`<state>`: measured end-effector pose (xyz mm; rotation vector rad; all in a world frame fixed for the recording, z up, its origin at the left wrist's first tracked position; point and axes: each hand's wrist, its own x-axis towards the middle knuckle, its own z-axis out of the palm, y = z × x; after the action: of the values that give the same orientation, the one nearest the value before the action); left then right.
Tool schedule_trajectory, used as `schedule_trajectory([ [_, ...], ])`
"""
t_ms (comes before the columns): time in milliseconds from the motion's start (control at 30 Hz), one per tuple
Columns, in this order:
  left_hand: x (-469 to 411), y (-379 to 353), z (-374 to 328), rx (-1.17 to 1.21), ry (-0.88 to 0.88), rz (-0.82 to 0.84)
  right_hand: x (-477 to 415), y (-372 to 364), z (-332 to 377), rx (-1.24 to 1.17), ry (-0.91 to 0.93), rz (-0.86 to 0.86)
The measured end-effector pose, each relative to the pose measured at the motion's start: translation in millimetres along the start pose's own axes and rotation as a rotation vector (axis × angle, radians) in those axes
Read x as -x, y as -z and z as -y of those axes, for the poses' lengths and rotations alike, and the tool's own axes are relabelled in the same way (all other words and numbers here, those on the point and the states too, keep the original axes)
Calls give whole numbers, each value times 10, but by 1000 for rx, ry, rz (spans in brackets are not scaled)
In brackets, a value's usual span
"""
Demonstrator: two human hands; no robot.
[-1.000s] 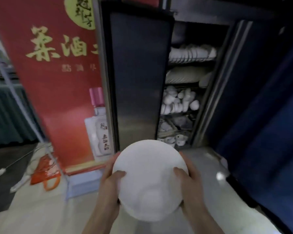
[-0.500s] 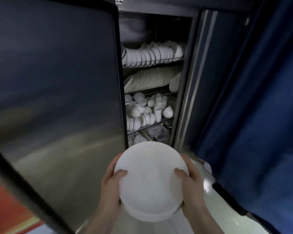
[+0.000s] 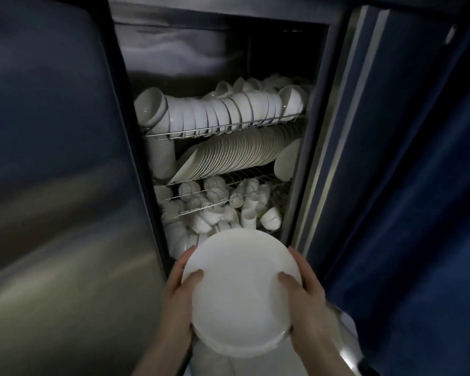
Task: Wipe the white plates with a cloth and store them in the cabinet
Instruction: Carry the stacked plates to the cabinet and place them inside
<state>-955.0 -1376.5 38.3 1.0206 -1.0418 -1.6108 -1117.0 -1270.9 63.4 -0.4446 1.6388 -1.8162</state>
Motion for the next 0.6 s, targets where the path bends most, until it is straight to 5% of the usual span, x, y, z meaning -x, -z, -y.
schedule_trajectory([
  [600, -3454, -1442, 224, -84, 10, 4, -3625, -903, 404, 168, 69, -2],
])
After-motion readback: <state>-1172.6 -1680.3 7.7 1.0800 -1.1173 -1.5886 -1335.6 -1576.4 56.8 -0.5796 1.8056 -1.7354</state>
